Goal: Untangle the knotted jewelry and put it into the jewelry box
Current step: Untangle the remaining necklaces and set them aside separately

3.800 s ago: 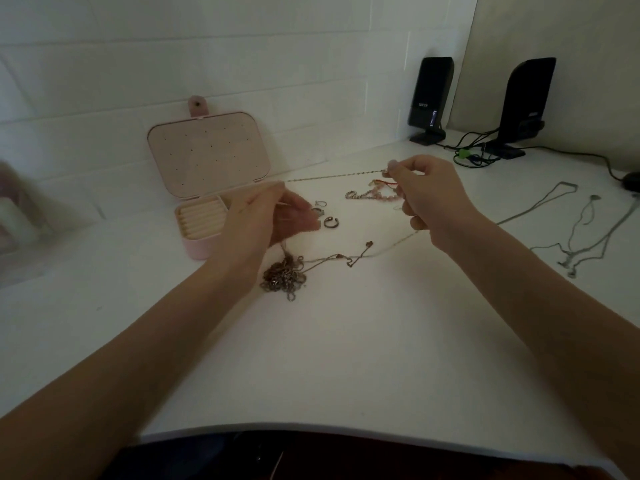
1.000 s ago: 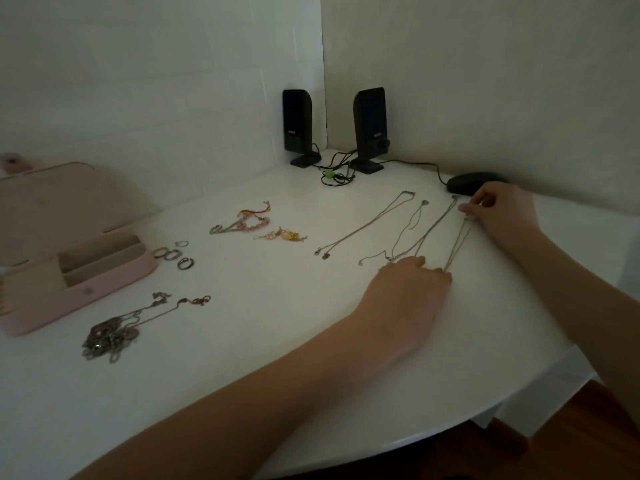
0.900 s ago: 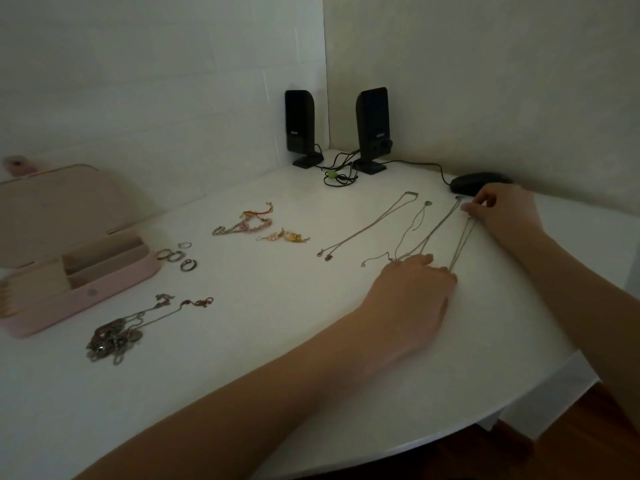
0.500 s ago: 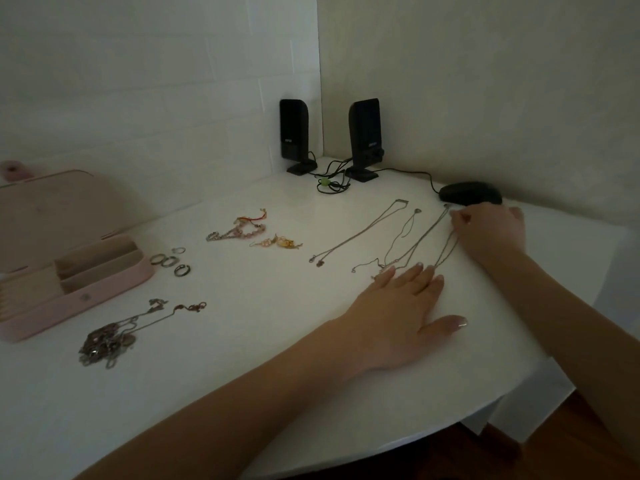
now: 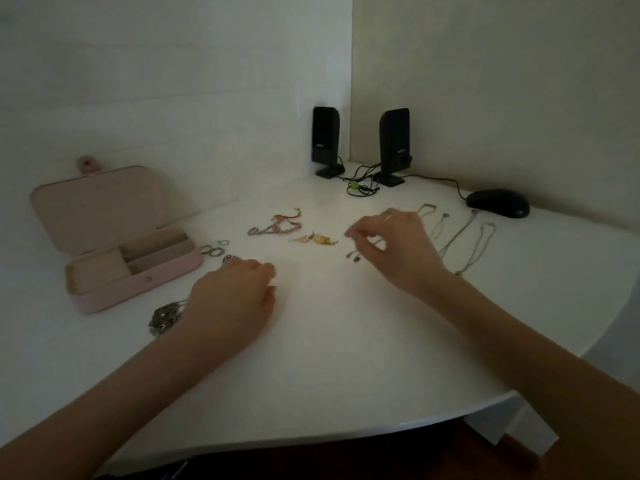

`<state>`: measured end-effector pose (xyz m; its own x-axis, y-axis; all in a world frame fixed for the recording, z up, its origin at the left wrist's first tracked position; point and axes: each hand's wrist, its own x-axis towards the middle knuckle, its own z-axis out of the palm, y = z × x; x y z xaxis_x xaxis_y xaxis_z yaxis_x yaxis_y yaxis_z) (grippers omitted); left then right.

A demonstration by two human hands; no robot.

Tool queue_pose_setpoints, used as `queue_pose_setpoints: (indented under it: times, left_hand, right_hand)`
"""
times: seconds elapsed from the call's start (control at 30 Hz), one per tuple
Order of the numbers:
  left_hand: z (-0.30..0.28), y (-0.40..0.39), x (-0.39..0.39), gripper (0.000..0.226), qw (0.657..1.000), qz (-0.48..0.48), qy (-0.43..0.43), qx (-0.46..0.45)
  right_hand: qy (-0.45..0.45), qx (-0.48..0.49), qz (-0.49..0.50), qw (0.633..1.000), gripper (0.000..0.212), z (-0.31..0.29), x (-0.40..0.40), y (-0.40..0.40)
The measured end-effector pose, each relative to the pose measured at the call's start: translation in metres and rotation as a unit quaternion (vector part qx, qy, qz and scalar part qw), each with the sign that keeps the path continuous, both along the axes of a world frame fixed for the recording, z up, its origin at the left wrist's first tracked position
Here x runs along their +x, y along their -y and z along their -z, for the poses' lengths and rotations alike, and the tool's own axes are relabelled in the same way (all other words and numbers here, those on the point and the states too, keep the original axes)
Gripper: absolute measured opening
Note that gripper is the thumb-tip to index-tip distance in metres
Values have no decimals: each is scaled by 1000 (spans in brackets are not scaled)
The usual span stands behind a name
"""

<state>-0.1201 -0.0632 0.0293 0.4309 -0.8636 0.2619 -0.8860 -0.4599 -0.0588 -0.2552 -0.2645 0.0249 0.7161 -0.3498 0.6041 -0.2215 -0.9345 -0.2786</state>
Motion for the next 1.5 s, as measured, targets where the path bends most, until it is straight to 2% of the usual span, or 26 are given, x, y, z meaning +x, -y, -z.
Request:
queue_pose_setpoints:
  times: [0.07, 0.17, 0.2, 0.27, 0.33, 0.43, 0.53, 0.6, 0.67, 0.73, 0.77, 0.9, 0.97, 1.07, 1.17, 1.2, 1.3, 1.37, 1.4, 1.5]
  left_hand:
    - [-1, -25, 18, 29, 997, -70, 15, 41]
    - [10, -44, 37, 28, 996, -91, 11, 23]
    - [14, -46, 43, 29, 996, -93, -4, 15]
    - [21, -48, 52, 29, 995, -95, 7, 2]
    - [24, -48, 58, 23, 995, -96, 23, -13]
    - [28, -43, 66, 17, 996, -69, 17, -44]
    - [34, -40, 76, 9, 984, -10, -60, -167]
    - [31, -39, 79, 12, 946, -10, -181, -269]
    - [27, -37, 80, 19, 892, -13, -298, -340]
    - [21, -37, 76, 22, 853, 7, -359, -378]
    - [20, -36, 73, 22, 839, 19, -384, -385]
    - [15, -37, 64, 23, 817, 50, -412, -400]
    - [11, -37, 67, 23, 806, 50, -417, -418]
    - [3, -40, 76, 19, 738, 6, -501, -453]
    - [-2, -44, 84, 16, 675, -31, -580, -455]
    - [-3, -45, 86, 15, 664, -36, -597, -449]
    - [-1, -46, 92, 6, 679, -40, -612, -402]
    - [0, -47, 92, 4, 697, -27, -620, -360]
    - [0, -48, 93, 7, 714, -24, -611, -341]
    - [3, -51, 95, 10, 801, -16, -522, -293]
  right_hand:
    - [-80, 6, -69, 994, 25, -2, 36, -37]
    - [-226, 32, -120, 966, 46, 3, 88, -78]
    - [-252, 54, -135, 957, 48, 6, 102, -86]
    - [-237, 85, -164, 954, 34, 14, 123, -100]
    - [-169, 107, -166, 966, 21, 20, 131, -109]
    - [-105, 124, -168, 972, 15, 26, 129, -116]
    - [-66, 151, -174, 971, 9, 31, 127, -114]
    - [-50, 180, -176, 966, 10, 33, 129, -112]
    - [-55, 256, -186, 947, 24, 30, 129, -114]
    - [-61, 308, -214, 925, 27, 27, 129, -119]
    - [-56, 317, -231, 918, 22, 28, 130, -122]
    - [-39, 336, -227, 913, 33, 30, 132, -124]
    - [-31, 398, -228, 888, 23, 24, 129, -119]
    - [-30, 446, -220, 867, 7, 16, 122, -112]
    - [-4, 481, -213, 850, 3, 11, 117, -105]
    - [6, 501, -204, 841, 5, 8, 116, -103]
    - [25, 559, -177, 810, 15, 1, 111, -94]
    - [41, 573, -166, 801, 18, -3, 108, -89]
    - [53, 572, -158, 803, 18, -4, 108, -87]
    - [119, 580, -120, 797, 19, -8, 106, -80]
